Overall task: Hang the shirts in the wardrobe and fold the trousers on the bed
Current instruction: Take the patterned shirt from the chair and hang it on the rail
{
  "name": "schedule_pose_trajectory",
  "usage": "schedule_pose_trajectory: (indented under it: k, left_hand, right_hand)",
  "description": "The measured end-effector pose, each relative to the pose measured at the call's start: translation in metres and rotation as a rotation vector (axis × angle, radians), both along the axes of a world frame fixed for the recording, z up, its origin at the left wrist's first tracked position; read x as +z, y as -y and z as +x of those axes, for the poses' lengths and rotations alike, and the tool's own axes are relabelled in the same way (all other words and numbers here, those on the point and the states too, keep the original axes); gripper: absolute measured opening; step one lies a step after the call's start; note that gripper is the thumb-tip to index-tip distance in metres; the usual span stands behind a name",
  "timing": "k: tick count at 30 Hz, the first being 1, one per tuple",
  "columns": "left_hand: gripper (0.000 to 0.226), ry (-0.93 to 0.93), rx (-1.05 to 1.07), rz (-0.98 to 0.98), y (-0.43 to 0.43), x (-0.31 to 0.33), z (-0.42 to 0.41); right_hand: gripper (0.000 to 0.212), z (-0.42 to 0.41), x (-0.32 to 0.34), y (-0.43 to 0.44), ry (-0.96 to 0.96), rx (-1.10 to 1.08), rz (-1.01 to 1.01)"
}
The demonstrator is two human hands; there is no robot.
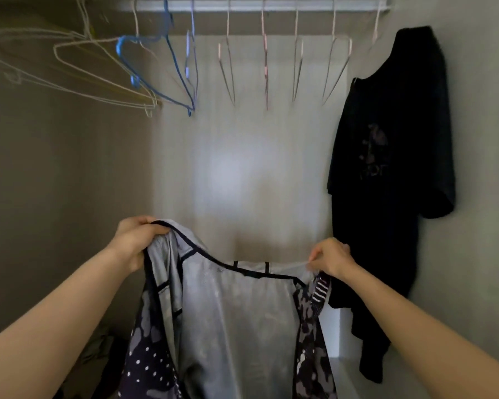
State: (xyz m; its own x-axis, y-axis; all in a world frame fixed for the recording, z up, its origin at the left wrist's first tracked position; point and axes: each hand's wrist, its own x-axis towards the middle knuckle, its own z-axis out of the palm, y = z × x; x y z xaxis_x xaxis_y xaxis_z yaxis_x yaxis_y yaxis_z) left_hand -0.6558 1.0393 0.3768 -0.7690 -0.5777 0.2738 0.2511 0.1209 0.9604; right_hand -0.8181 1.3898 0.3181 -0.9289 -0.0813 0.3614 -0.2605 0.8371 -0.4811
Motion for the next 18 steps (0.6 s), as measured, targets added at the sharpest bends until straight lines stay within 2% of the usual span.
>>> schedule_pose_trajectory:
  k: [3,6,9,15,18]
  left_hand:
    - [0.013,-0.068,0.005,-0.065,-0.02,0.013,-0.01]
    - [0.013,-0.106,-0.011,-0.136,-0.034,0.024,-0.024]
    - [0.014,-0.103,-0.029,-0.204,-0.046,0.032,-0.04]
    - [0.014,-0.084,-0.024,-0.294,-0.067,0.036,-0.065]
    - [0.011,-0.091,0.036,-0.449,-0.075,0.038,-0.071]
  right_hand:
    - [0.019,0.013,0.017,0.001,-0.014,0.026,0.077]
    - [0.023,0.02,0.046,-0.001,-0.096,0.078,0.003]
    - [0.013,0.031,0.086,-0.005,-0.219,0.088,-0.01]
    - [0.027,0.047,0.174,-0.019,-0.433,0.007,0.004]
    - [0.03,0.062,0.22,-0.021,-0.557,-0.01,-0.09]
